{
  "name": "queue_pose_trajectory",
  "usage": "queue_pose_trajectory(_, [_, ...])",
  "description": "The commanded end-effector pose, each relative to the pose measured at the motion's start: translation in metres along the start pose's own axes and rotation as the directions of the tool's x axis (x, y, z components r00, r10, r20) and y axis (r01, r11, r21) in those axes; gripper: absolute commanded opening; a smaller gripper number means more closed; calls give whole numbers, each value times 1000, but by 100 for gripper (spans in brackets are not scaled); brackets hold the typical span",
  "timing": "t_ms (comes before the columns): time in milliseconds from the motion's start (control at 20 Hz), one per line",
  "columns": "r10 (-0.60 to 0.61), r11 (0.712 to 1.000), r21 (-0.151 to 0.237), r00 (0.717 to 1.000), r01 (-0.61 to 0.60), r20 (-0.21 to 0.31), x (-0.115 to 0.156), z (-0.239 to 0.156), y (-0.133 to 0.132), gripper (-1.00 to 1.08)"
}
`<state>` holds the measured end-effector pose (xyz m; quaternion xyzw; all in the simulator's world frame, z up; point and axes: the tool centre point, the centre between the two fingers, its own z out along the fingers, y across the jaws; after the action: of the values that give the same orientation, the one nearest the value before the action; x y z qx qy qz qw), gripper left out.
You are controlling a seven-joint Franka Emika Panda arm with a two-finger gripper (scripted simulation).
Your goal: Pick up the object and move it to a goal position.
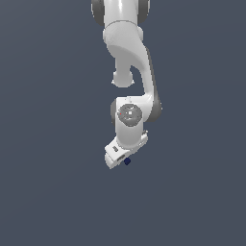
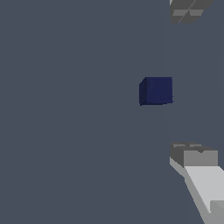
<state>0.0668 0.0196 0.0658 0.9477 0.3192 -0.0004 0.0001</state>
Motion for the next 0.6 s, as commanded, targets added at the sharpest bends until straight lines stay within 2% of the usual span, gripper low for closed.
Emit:
queue_pose_trajectory(0, [-15, 1000, 0, 1000, 15, -1, 1, 2, 1, 100])
queue_pose_trajectory(300, [-14, 1000, 0, 1000, 14, 0, 1, 5, 0, 100])
queue_pose_trajectory(550, [-16, 1000, 0, 1000, 16, -1, 1, 26, 0, 100])
